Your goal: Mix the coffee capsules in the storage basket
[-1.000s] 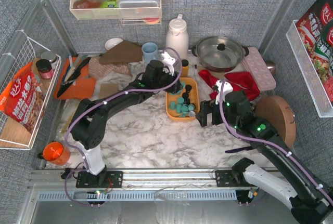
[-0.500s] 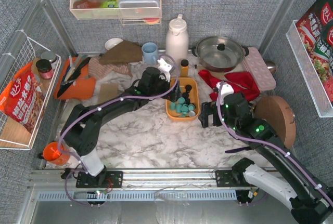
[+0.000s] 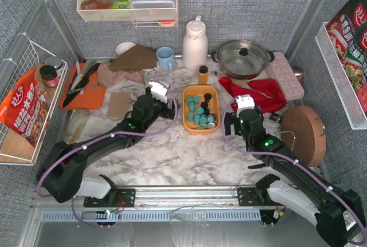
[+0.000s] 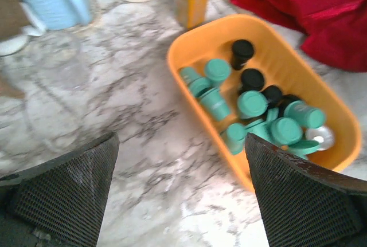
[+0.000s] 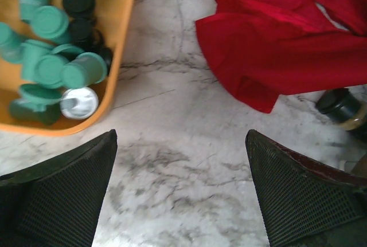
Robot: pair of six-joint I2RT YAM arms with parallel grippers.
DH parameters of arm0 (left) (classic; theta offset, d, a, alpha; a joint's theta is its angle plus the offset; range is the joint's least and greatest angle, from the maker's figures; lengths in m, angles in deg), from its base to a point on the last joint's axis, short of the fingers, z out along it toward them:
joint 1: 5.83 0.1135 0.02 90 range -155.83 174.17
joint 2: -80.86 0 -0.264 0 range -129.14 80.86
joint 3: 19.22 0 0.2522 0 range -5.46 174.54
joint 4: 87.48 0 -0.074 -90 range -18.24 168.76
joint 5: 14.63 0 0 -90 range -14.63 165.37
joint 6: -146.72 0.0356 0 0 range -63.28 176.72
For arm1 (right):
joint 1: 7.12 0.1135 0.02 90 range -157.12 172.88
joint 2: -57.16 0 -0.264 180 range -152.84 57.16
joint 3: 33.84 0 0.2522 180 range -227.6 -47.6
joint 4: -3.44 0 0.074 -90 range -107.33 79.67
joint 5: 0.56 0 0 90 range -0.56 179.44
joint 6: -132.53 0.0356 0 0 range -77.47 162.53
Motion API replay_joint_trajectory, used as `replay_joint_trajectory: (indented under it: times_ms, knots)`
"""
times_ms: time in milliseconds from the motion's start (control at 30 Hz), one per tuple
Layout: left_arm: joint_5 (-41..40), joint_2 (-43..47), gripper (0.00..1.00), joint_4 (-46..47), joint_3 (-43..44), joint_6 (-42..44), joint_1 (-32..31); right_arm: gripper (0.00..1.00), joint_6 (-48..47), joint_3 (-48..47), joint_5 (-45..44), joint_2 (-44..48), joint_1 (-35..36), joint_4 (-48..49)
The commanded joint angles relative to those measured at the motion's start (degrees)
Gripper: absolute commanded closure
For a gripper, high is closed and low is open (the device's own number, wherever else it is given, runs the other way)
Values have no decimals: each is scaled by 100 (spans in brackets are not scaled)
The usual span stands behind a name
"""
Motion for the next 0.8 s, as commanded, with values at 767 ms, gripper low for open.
replay_joint_trajectory:
  times_ms: [767]
  knots:
    - [-3244, 1378, 0, 4351, -3760, 1314, 1958, 1, -734, 973, 556, -2873, -2083, 4812]
